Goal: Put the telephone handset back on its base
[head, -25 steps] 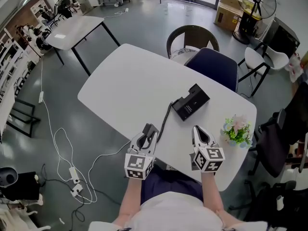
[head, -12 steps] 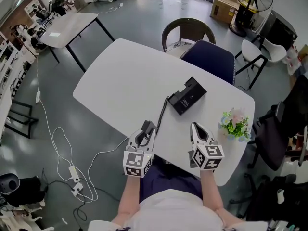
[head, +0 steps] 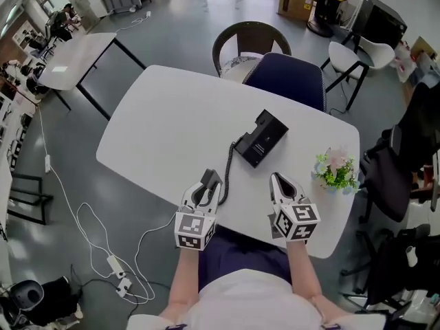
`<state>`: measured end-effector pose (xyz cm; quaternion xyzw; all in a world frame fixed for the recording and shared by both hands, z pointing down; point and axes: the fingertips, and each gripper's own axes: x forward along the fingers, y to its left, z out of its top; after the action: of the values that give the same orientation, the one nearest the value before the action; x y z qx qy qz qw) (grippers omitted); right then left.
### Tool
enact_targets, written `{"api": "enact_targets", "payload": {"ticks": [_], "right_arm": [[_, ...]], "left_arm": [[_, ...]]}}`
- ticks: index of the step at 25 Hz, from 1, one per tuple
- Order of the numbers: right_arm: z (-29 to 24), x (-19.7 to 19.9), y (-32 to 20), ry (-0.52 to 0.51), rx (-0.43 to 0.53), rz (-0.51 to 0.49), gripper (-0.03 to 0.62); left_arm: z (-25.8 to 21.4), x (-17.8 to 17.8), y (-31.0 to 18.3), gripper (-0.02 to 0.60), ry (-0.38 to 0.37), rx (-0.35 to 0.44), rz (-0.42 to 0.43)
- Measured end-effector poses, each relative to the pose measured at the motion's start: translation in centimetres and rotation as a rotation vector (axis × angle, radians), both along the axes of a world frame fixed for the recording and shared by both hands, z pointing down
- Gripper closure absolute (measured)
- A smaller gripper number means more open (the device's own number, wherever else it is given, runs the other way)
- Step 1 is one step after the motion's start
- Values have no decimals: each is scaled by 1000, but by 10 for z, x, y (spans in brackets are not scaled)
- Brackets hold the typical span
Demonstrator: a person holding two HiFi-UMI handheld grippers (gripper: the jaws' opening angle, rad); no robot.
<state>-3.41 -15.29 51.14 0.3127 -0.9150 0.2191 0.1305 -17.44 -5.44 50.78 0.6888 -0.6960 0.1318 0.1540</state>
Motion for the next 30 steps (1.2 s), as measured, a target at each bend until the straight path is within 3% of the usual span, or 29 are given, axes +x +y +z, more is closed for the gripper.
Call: {"api": "enact_targets", "payload": {"ticks": [16,30], "right_arm": [[-7,-18,-18,22,-34,196,556],[0,-11,-19,55,-52,314,556]], "left_arm": [[12,-24,-52,495,56,-101,295],[25,-17,-102,495,106,-171,561]]}}
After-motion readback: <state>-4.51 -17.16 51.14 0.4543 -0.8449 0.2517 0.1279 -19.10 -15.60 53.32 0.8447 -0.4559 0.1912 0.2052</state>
